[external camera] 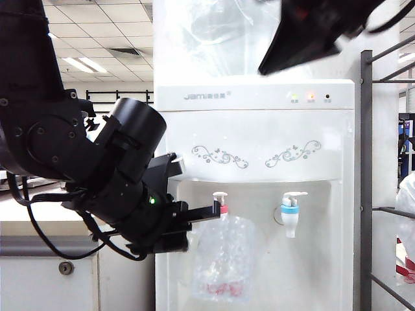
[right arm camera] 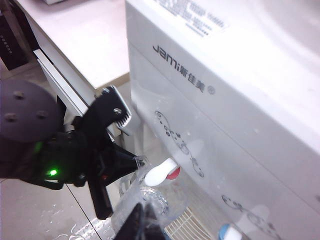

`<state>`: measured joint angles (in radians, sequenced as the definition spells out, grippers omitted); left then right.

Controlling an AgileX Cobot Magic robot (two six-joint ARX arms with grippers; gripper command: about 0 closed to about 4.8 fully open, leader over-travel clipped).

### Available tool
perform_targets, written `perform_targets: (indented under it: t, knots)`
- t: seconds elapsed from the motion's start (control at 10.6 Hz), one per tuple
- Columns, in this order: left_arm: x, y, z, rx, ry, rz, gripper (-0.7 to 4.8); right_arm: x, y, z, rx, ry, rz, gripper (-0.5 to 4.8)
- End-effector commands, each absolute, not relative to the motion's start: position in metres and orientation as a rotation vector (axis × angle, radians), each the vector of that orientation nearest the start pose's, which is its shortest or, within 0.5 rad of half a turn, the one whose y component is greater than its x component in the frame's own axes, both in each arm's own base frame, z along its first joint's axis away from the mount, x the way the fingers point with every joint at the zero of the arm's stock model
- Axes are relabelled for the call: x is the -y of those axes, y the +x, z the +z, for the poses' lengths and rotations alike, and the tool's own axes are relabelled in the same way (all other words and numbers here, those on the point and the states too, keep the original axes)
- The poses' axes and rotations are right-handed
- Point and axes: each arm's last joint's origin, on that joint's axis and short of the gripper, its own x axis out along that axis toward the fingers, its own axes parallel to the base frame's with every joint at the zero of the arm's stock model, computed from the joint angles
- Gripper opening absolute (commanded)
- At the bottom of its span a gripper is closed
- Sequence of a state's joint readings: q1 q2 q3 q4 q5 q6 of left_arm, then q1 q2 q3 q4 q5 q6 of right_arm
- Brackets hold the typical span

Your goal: Pick up the plastic mug from the left desk, go to the hot water outlet of the water dispenser, press the vertical switch to get some water, then put the mug back on the desk.

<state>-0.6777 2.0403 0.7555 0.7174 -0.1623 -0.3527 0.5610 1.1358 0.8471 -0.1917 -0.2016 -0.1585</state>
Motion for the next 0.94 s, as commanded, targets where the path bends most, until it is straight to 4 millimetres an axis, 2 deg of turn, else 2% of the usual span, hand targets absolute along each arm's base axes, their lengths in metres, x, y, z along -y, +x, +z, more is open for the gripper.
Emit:
perform_targets:
  t: [0.09, 0.76, 0.94]
  knots:
    - [0.223, 0.268, 0.076, -0.613, -0.123, -0.494, -0.07, -0.127, 0.193, 0.296, -0.410, -0.245, 0.735, -0.02]
    - [0.254, 0.231, 0.072, -0.706, -0.067, -0.606, -0.07, -0.109, 0.167, 0.318, -0.339, -0.238, 0.698, -0.02]
    - [0.261, 0.225, 0.079, -0.687, -0.086, -0.624, -0.07, -0.103, 0.163, 0.323, -0.316, -0.237, 0.660, -0.02]
